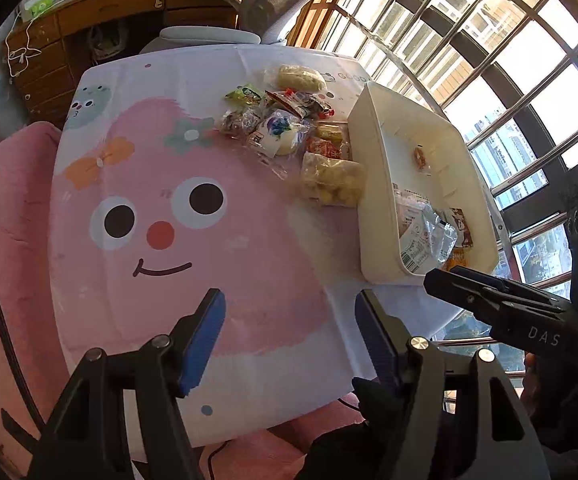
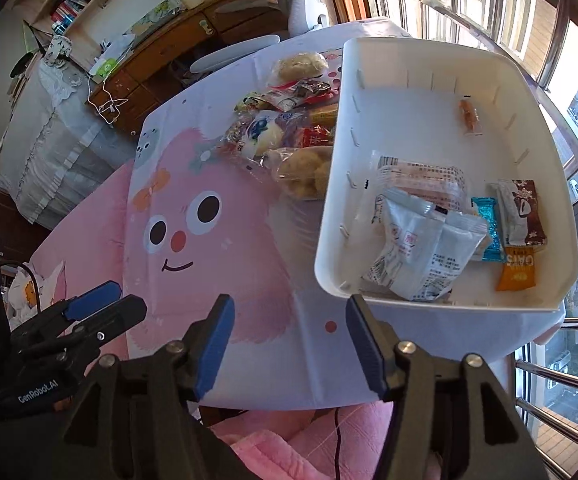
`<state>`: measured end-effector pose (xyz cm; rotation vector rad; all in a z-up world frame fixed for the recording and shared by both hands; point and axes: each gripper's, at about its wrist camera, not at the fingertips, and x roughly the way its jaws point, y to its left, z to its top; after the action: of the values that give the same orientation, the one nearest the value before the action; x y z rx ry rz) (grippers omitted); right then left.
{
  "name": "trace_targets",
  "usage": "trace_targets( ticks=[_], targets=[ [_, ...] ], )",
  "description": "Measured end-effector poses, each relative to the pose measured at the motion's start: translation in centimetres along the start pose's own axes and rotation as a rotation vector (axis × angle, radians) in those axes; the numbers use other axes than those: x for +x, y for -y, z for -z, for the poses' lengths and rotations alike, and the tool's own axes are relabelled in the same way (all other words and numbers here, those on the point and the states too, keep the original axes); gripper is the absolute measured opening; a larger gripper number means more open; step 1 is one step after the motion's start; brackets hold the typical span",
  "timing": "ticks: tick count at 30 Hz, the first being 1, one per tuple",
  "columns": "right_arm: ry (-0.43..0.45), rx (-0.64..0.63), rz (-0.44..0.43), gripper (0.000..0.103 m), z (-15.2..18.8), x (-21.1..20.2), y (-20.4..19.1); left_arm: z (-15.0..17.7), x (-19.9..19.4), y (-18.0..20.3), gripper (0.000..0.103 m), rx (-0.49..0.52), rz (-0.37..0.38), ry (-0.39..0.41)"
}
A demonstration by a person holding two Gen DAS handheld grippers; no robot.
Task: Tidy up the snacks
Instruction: 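Withdraw both open tools from the tray back to the snack pile, then grasp the clear nut bag with the left tool while the right tool grasps the blueberry bun packet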
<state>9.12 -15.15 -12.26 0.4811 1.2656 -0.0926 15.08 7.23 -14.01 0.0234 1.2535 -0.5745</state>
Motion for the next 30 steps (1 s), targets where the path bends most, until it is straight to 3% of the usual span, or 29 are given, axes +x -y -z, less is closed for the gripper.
trace_targets(
  ticks=[8, 16, 30],
  targets=[
    [0.037, 0.075, 0.024, 0.063, 1.9, 1.2, -3.4, -0.8, -0.6, -4.4, 0.072, 0.064, -0.013, -0.047],
    [0.054, 0.088, 0.07, 0.065, 2.7, 2.2, -6.2, -3.8, 0.4, -7.3, 0.077, 0.108, -0.056, -0.117],
    [0.174, 0.006, 0.074, 0.07, -1.1, 4.1, -8.6, -10.9, 1.9, -8.1, 0.079, 0.164, -0.137, -0.125]
  ],
)
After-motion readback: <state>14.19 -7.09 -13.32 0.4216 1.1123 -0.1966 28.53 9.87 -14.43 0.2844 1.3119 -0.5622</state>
